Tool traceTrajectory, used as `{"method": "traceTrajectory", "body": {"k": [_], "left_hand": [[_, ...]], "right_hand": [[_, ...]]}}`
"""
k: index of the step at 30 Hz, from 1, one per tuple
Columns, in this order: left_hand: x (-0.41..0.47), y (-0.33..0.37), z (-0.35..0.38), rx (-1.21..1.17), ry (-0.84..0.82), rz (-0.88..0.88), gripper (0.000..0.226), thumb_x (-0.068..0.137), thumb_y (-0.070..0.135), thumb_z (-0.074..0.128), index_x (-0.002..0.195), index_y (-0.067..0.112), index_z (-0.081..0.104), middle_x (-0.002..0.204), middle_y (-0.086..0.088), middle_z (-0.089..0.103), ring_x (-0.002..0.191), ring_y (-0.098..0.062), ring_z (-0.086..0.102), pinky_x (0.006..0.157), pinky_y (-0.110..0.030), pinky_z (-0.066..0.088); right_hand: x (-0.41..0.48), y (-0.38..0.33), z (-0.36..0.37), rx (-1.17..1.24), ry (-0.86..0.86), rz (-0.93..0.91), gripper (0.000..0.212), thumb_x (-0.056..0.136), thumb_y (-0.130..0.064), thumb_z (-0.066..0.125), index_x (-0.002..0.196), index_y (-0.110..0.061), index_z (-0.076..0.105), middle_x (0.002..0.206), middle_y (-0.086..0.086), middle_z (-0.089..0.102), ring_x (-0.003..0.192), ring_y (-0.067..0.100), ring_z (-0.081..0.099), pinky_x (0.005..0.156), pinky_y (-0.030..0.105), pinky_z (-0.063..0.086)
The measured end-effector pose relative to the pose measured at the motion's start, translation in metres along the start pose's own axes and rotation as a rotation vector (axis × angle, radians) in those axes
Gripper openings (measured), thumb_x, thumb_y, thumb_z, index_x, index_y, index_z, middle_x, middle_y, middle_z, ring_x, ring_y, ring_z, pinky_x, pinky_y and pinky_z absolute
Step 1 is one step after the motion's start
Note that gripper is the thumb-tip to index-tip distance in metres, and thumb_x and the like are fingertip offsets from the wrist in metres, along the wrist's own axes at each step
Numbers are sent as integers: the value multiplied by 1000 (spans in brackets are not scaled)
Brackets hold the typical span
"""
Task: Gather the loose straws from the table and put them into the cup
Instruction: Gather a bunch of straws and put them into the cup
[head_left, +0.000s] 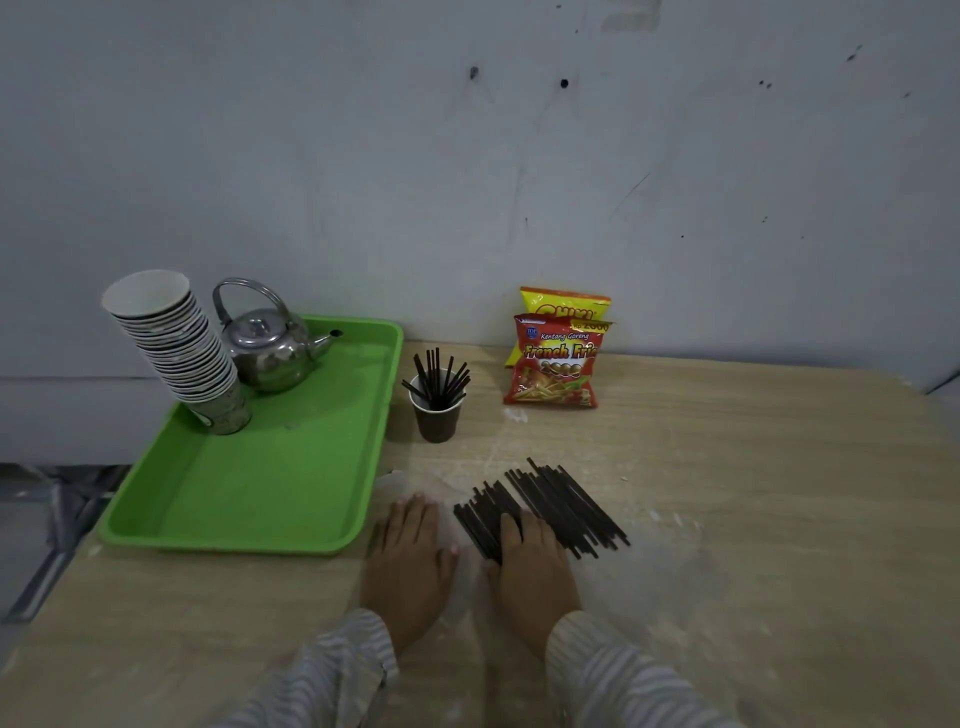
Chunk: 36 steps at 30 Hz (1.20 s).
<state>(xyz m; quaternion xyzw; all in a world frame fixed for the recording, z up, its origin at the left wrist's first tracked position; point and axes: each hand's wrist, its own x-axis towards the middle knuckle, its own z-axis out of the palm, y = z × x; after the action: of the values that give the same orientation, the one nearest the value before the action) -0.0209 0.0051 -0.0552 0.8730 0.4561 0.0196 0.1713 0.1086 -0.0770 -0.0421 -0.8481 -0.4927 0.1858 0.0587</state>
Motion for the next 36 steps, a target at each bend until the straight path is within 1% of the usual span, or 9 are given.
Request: {"method": "traceTrajectory", "body": {"k": [3, 8, 13, 16, 19, 24, 27, 31, 36], "left_hand": [[-1, -3, 3, -17, 2, 15, 62, 94, 45, 25, 147, 15, 14, 159, -6, 13, 147, -23, 5, 119, -40, 5], [-2, -4, 4, -12, 19, 25, 65, 90, 46, 24, 146, 13, 22, 157, -8, 20, 146, -26, 11, 118, -42, 7], [-4, -2, 3, 39, 68, 19, 66, 86, 47, 26, 135, 7, 45, 144, -14, 45, 136, -34, 38, 110, -52, 29], [-2, -2, 4, 66, 66, 14, 65, 85, 46, 29, 132, 7, 48, 141, -14, 49, 132, -34, 43, 107, -53, 34], [-1, -3, 8, 68, 64, 13, 65, 86, 48, 27, 136, 8, 44, 145, -13, 44, 136, -32, 38, 110, -52, 30], [-1, -8, 15, 49, 67, 23, 68, 87, 51, 20, 142, 14, 32, 153, -9, 32, 143, -27, 24, 115, -45, 16], [0, -10, 18, 44, 65, 27, 69, 88, 53, 15, 145, 16, 24, 157, -6, 24, 146, -25, 15, 116, -42, 6], [2, -10, 19, 36, 59, 36, 68, 89, 53, 14, 146, 17, 20, 158, -6, 18, 147, -23, 10, 116, -40, 1], [0, -9, 18, 20, 73, 28, 65, 90, 52, 19, 146, 18, 19, 158, -4, 17, 147, -22, 8, 117, -40, 2]], "right_hand": [[1, -2, 0, -2, 39, 6, 52, 94, -22, 39, 143, -13, 22, 150, 11, 28, 135, 27, 27, 112, 39, 27], [3, -1, -1, -23, 59, 3, 49, 94, -18, 37, 141, -12, 25, 144, 11, 36, 128, 27, 35, 107, 38, 32], [10, -3, -5, -52, 50, 13, 49, 95, -16, 34, 142, -7, 22, 140, 13, 39, 124, 27, 38, 103, 37, 34], [11, -5, -9, -89, 30, -18, 49, 94, -9, 32, 142, -3, 21, 136, 16, 41, 120, 30, 40, 100, 38, 37], [17, -8, -14, -96, 23, -4, 49, 90, -3, 33, 139, -1, 26, 133, 16, 42, 116, 30, 41, 97, 37, 38], [23, -19, -15, -141, -2, 16, 34, 90, -4, 31, 121, 0, 45, 123, 19, 48, 111, 31, 45, 93, 38, 41], [22, -23, -14, -116, 14, 41, 29, 90, -5, 30, 114, -3, 46, 120, 18, 51, 109, 30, 47, 92, 37, 41], [25, -27, -14, -79, 7, 83, 27, 92, -8, 30, 113, -5, 46, 121, 17, 53, 112, 31, 48, 95, 39, 42], [30, -28, -16, -151, -50, 95, 28, 93, -13, 31, 114, -2, 47, 120, 19, 53, 111, 33, 50, 91, 41, 45]]}}
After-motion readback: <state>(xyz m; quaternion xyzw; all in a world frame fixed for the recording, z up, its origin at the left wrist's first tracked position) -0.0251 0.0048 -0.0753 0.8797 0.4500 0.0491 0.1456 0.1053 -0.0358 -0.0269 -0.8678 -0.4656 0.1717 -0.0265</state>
